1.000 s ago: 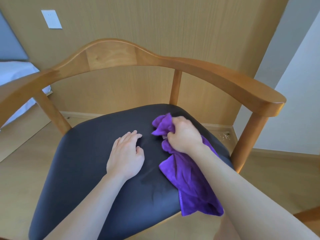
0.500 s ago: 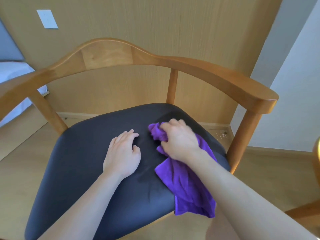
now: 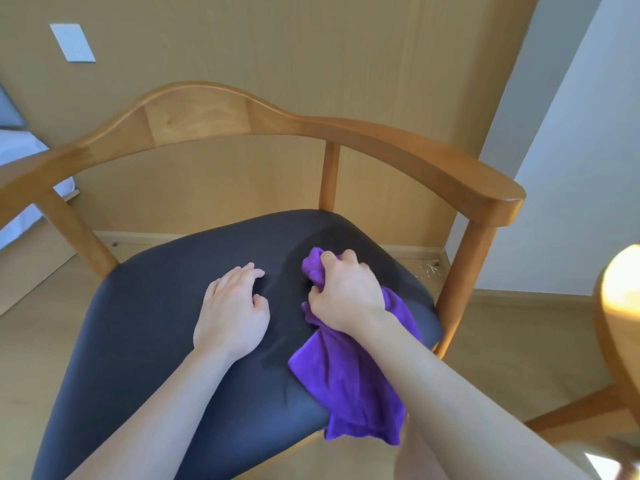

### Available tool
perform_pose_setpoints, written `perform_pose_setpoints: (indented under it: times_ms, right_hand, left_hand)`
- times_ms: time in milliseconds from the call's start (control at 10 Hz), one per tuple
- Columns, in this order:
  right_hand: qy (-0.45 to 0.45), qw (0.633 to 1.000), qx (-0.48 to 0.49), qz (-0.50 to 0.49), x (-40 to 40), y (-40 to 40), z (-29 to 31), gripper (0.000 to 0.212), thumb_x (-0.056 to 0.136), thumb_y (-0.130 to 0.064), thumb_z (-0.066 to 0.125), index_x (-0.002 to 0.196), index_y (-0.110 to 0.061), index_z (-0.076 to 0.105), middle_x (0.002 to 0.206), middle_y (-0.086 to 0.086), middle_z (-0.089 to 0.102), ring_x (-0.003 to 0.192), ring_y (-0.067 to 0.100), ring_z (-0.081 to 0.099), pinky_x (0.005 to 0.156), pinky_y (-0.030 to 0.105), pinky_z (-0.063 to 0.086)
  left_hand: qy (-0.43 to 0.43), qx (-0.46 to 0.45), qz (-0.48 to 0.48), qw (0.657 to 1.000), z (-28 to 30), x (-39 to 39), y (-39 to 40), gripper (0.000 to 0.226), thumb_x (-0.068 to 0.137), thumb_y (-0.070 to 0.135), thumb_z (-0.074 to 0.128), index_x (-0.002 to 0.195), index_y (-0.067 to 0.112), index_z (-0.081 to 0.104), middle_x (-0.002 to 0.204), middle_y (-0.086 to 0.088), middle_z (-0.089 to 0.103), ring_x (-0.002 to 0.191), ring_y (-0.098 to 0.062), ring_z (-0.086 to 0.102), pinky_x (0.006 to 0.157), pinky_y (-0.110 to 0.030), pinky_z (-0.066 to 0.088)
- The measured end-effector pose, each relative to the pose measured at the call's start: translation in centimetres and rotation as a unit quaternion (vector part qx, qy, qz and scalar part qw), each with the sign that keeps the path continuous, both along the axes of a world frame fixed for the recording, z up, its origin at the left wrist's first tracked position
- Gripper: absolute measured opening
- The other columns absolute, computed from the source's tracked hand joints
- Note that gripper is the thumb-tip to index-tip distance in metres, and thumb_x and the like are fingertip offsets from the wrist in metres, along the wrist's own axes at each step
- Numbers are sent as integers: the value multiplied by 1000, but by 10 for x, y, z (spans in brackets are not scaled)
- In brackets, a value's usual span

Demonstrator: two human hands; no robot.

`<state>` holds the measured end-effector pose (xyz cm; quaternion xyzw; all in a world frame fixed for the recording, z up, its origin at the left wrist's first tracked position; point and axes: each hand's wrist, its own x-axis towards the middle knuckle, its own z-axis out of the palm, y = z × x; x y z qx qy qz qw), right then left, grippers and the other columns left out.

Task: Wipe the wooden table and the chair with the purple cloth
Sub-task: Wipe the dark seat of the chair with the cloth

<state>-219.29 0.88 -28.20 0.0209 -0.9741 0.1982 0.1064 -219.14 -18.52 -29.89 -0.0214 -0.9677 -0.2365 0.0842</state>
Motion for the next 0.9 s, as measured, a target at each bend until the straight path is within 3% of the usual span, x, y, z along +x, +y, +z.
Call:
perform_pose_setpoints:
  times_ms: [100,200,300,500,600,700,800,900]
  right_hand:
    - [27,998,-9,59,24,-3,-4,21,84,-33,57,89,-26,38,95,-3,39,82,23,44,61,30,33]
    - [67,998,-10,18,23,18,-5,17,84,-30,58,89,-26,42,94,-5,42,86,20,44,58,29,30]
    - [71,993,-35,-91,-1,48,-4,19,87,-29,58,104,-20,57,101,0,51,97,24,52,66,31,41]
    - [0,975,-89,-204,-38,65,5,32,88,-30,57,118,-17,58,116,5,54,111,31,52,83,41,49]
    - [16,992,-21,-125,-21,45,4,29,88,-30,60,114,-17,56,113,7,53,105,32,53,72,35,41]
    - [40,999,5,-13,15,26,0,19,84,-30,62,97,-21,51,97,0,45,89,25,52,63,29,35]
    - [77,997,14,18,45,26,-8,17,84,-32,60,98,-23,56,94,-7,42,84,18,45,54,22,24]
    - [101,994,-19,-31,45,37,-10,17,86,-29,60,102,-23,57,101,-6,48,92,19,47,64,24,36]
  left_hand:
    - [-2,-3,-7,1000,1,0,-2,50,95,15,39,142,29,49,159,12,35,147,-11,22,120,-32,19]
    - [-6,1,-15,1000,1,1,-2,50,97,16,38,144,29,47,160,13,33,149,-11,21,121,-32,19]
    - [-7,-5,-23,1000,0,3,-2,50,98,15,36,146,26,46,161,12,32,150,-9,19,123,-33,16]
    - [-8,1,-19,1000,0,4,-2,51,98,15,36,146,26,46,161,11,32,149,-10,19,122,-34,16]
    - [-4,1,-13,1000,2,3,0,50,97,16,38,145,27,48,159,12,34,148,-11,22,122,-34,17]
    - [-4,4,-1,1000,3,3,0,49,96,17,40,142,28,49,157,13,37,145,-14,26,120,-35,21]
    - [-10,-2,-12,1000,4,4,0,49,96,17,39,143,28,48,158,13,36,146,-13,25,121,-34,20]
    - [-8,-6,-19,1000,4,4,-2,49,97,17,39,145,26,48,159,11,34,148,-12,23,122,-35,18]
